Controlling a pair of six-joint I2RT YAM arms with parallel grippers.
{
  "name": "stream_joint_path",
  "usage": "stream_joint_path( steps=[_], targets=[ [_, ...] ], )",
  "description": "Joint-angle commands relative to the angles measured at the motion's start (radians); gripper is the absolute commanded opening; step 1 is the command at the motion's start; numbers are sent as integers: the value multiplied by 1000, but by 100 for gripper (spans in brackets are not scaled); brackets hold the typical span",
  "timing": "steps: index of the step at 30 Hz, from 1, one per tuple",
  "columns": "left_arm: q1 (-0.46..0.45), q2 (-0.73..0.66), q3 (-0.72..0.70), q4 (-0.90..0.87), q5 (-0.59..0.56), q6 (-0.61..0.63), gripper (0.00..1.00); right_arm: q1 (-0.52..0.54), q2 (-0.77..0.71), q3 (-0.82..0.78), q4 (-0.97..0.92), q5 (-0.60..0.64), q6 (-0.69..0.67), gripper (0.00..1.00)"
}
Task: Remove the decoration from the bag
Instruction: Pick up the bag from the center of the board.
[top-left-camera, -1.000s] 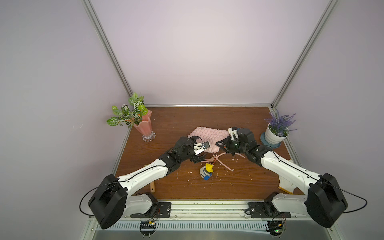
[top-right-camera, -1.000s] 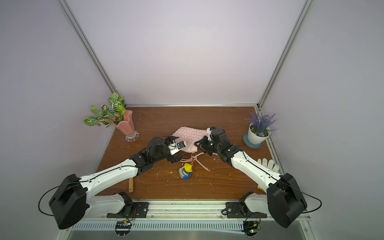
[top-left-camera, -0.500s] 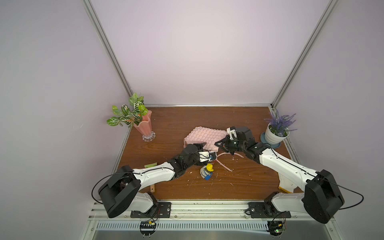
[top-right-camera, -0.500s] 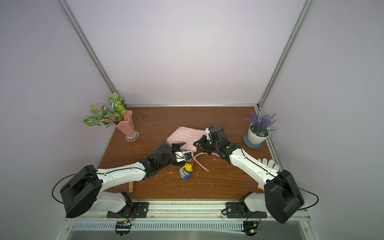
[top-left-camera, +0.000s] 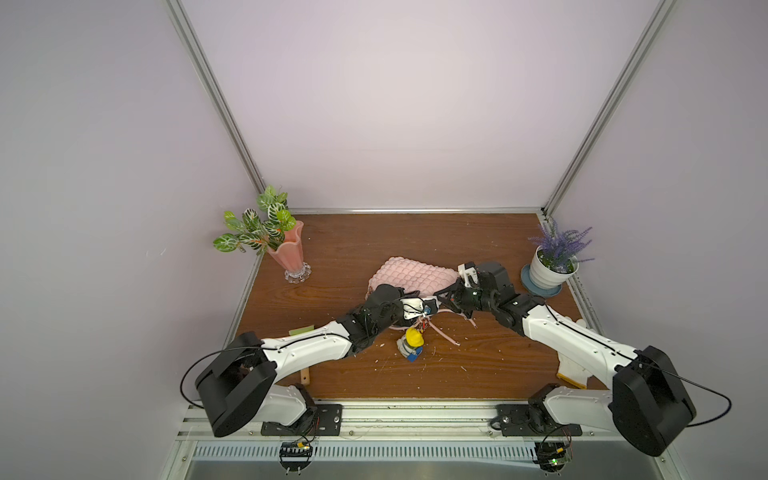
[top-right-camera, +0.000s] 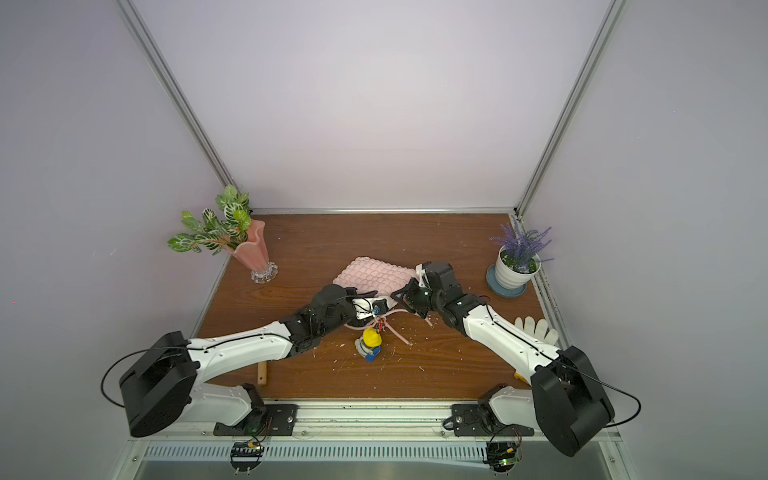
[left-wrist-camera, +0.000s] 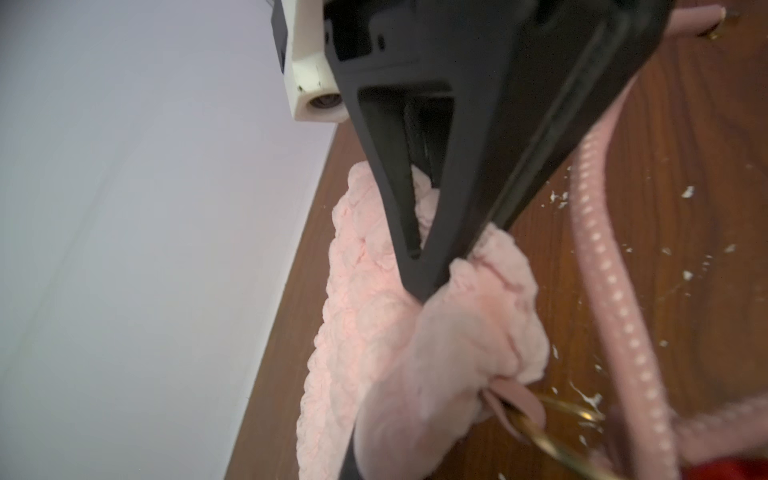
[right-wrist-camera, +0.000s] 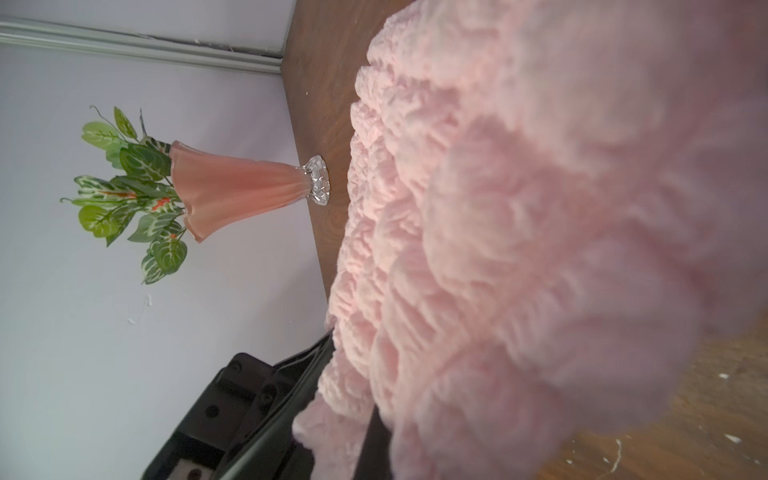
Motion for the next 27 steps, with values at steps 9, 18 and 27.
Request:
stream_joint_path(
  steps=[9,18,27],
  targets=[
    [-1,-94,410,-738,102,-281,0,3,77,152,-169,-101,-370,35],
    [231,-54,419,-795,601,-510,0,25,65,225,-313,-80,-530,48],
    [382,180,447,-795,918,-512,0,6,32,339,-396,13,-688,60]
  ],
)
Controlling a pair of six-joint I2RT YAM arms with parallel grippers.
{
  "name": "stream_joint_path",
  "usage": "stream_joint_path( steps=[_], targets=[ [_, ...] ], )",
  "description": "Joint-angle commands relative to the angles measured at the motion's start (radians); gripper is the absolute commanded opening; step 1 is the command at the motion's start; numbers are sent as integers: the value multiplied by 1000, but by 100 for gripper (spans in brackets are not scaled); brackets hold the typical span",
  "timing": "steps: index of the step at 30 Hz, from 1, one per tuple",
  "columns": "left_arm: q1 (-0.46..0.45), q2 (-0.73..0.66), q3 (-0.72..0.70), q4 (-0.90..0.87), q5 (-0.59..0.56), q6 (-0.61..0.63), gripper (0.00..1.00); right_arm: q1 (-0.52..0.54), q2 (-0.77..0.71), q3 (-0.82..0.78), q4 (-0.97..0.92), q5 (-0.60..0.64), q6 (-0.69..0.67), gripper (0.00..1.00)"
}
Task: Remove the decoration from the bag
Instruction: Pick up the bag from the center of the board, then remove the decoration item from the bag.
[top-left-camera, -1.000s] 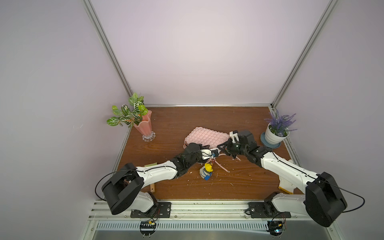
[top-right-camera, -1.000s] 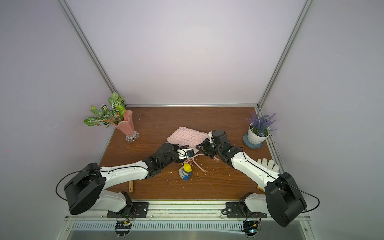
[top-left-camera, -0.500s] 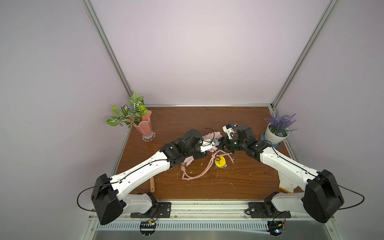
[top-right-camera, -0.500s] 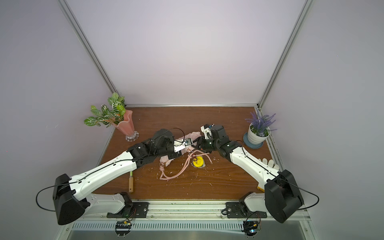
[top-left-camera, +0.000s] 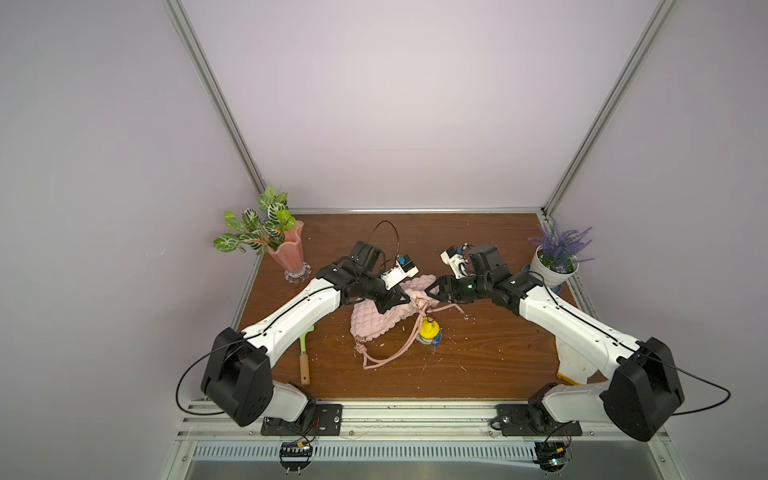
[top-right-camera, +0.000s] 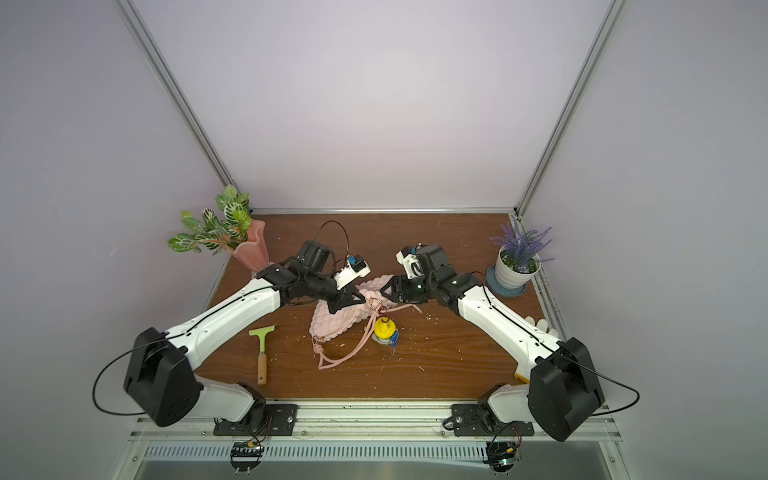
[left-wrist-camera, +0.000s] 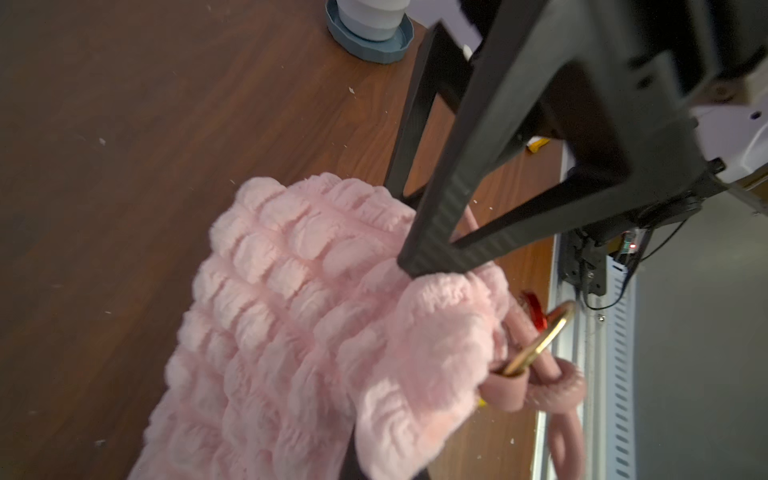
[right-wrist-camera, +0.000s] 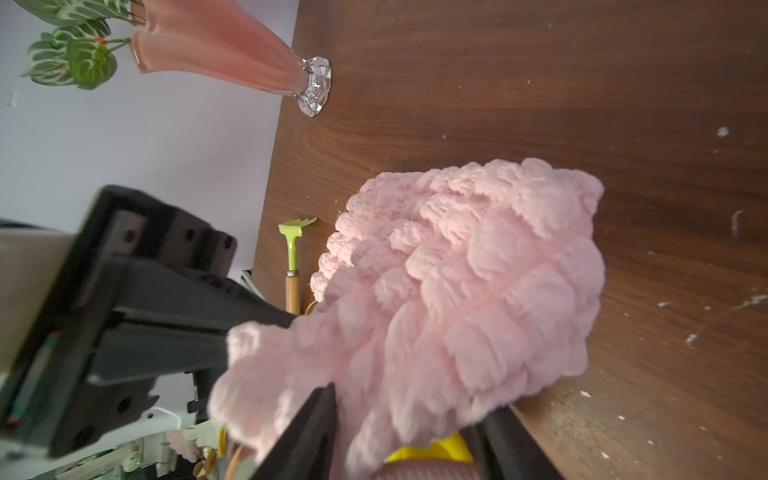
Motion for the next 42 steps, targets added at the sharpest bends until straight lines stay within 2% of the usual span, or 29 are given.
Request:
stream_joint_path(
  steps=[1,4,8,12,18,24,28,34,42],
  targets=[
    [56,55,65,1,178,-30,0,-11,-48,68,-41,45,-109,63],
    [69,102,92,1,265,-37,0,-24,-74,94,-28,43,-154,64],
    [73,118,94,1,288,-33,0,-41,-134,65,29,-17,-233,65],
    [86,132,112,2,337,-42,0,-42,-208,-78,122,-137,-344,65],
    [87,142,135,3,401,-54,0,-42,-317,-285,375,-205,-448,63],
    [90,159,141,3,446,-66,0,-42,-320,-300,277,-128,-682,61],
    [90,166,147,3,458,-74,0,-42,-320,-308,251,-53,-773,59],
    [90,170,147,2,473,-79,0,-35,-290,-304,356,1,-792,60],
    [90,190,157,3,496,-86,0,-20,-216,-316,401,-84,-814,57]
  ],
)
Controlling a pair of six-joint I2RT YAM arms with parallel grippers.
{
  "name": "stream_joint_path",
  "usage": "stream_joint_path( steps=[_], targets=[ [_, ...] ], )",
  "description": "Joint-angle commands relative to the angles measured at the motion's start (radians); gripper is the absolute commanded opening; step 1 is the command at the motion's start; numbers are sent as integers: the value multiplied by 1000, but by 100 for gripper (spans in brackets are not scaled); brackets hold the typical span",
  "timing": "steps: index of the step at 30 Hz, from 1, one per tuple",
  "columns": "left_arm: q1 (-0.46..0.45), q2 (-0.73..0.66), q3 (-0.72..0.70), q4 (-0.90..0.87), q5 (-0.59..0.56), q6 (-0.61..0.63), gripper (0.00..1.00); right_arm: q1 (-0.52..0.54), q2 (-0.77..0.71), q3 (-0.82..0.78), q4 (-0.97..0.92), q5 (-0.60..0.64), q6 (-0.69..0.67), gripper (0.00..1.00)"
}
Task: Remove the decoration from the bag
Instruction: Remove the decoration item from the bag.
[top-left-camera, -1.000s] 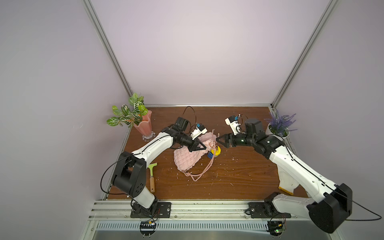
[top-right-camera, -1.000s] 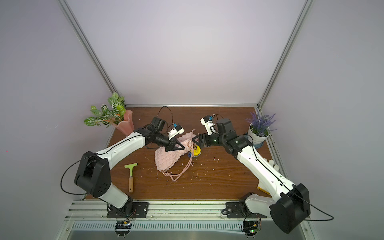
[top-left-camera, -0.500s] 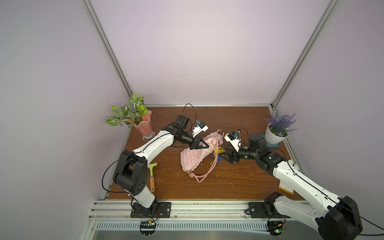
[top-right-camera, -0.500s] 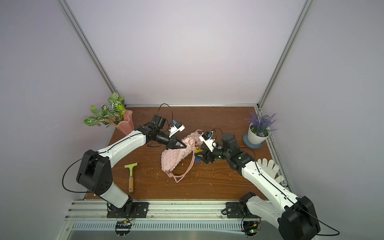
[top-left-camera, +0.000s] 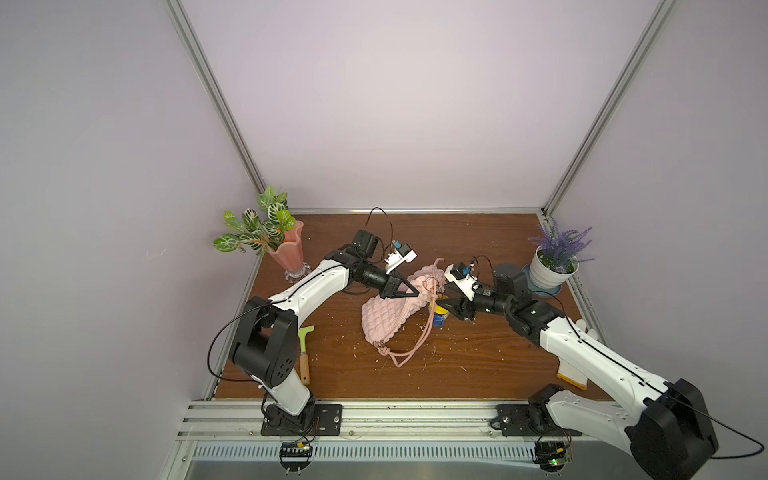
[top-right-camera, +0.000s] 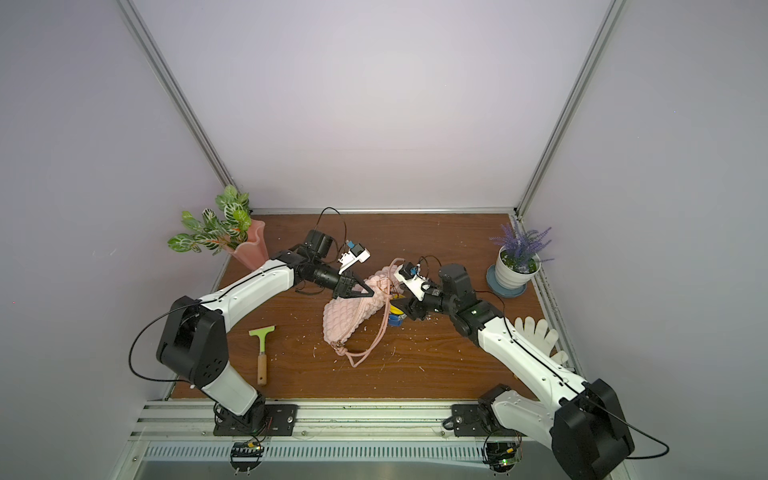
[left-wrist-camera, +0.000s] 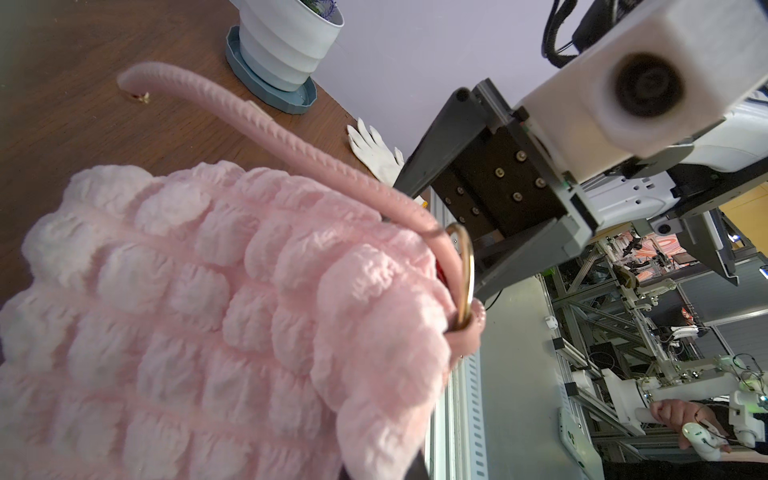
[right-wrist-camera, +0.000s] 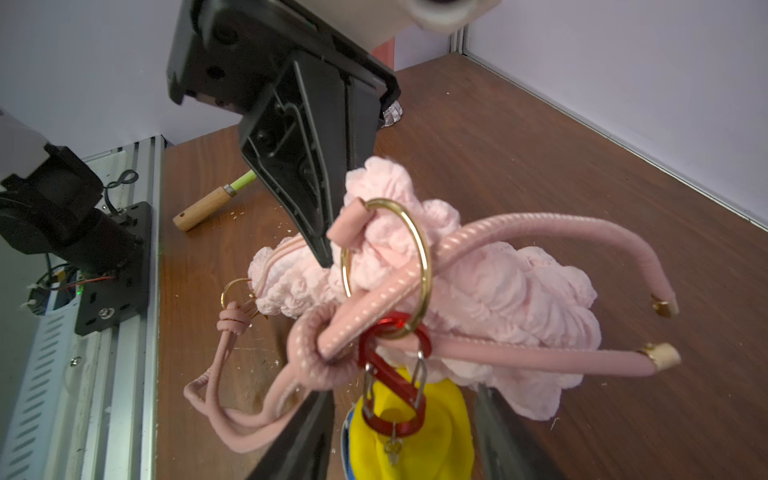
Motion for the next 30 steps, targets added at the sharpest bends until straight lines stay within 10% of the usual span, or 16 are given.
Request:
stream_joint_path(
  steps=[1,21,30],
  targets=[
    [12,12,36,4,65,-6,0,16,12,-12,59,-37,-33,57],
    [11,50,51,4,39,-7,0,24,-95,-41,40,10,58,7],
    [-2,64,44,4,-3,16,9,26,-144,92,-146,43,41,3]
  ],
)
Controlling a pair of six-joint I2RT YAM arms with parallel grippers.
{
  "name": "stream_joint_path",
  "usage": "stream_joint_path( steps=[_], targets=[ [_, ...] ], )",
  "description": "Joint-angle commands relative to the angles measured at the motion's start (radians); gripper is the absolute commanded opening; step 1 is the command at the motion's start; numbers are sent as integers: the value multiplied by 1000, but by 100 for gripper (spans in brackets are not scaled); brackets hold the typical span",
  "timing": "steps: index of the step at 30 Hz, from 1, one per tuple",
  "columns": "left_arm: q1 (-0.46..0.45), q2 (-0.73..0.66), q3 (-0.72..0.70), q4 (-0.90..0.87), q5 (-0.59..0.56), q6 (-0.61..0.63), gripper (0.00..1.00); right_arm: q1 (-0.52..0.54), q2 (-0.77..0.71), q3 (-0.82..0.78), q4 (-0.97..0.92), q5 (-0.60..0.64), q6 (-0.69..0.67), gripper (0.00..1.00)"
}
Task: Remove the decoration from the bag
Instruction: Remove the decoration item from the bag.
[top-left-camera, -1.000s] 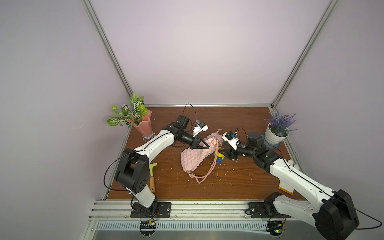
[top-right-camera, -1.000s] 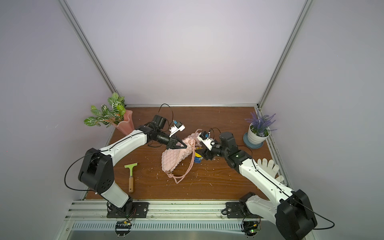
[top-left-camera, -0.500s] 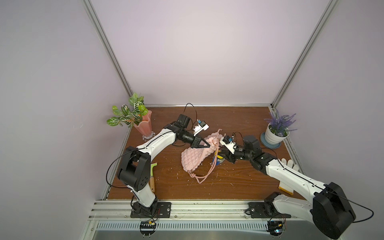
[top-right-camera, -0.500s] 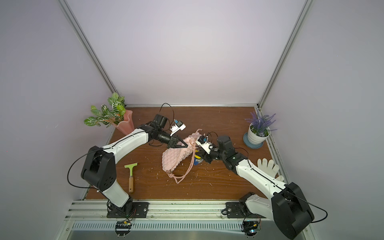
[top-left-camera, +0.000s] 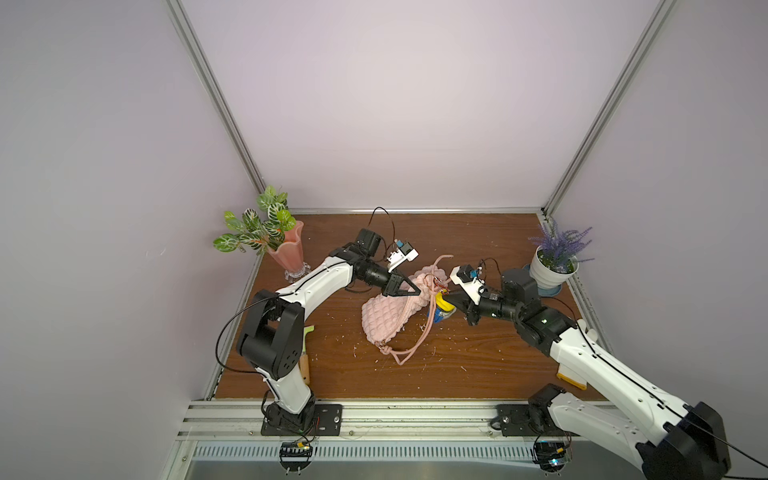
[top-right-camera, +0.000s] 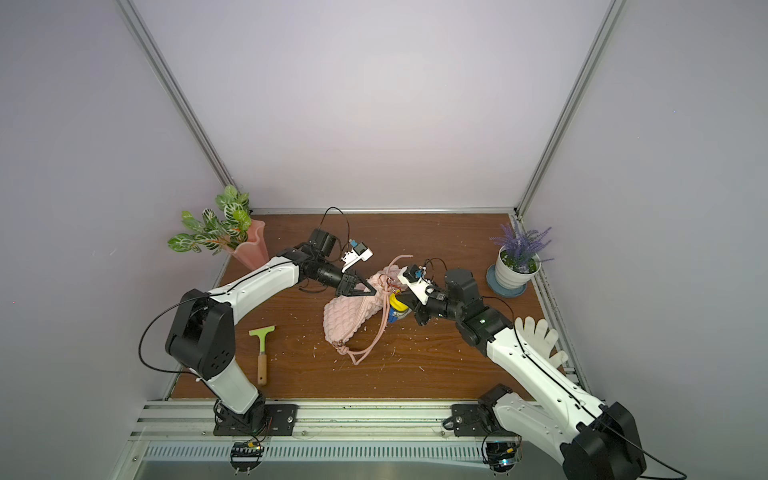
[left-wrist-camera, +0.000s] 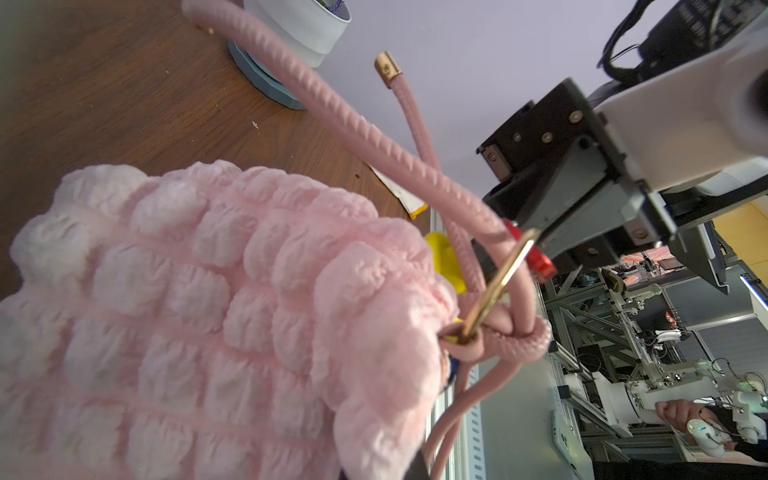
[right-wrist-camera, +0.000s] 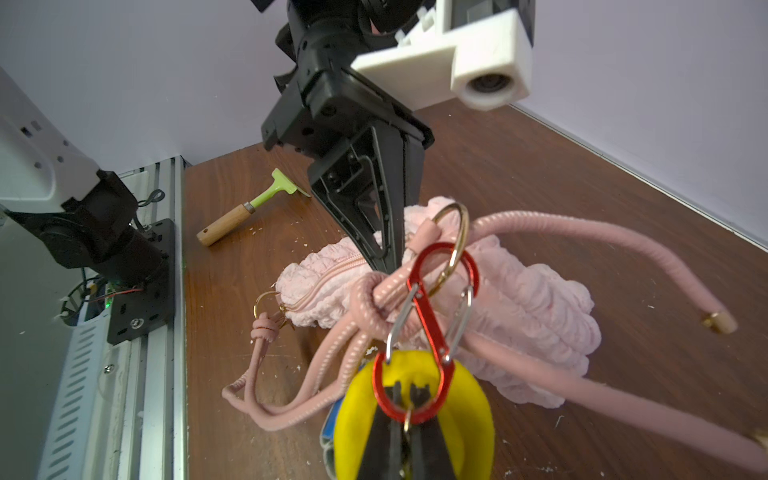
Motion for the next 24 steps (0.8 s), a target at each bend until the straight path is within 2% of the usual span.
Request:
stream_joint_path(
  steps=[1,5,9,16,20,22,24],
  targets=[
    [-10,9,20,3,-13,25,10,11,-6,100,-92,18,-26,3],
    [-40,6,36,3,-29,33,17,36,22,174,-151,30,-49,1],
    [-39,-37,28,3,-78,31,35,55,37,245,-167,53,-32,0],
    [2,-169,-3,3,-190,11,61,95,78,340,-233,95,-41,0],
    [27,-272,-19,3,-275,-13,72,104,100,378,-263,109,-50,0],
    [38,-319,-22,3,-329,-24,75,107,117,405,-285,113,-61,0],
    [46,-356,-13,5,-332,-44,76,110,135,427,-307,117,-74,0]
  ],
)
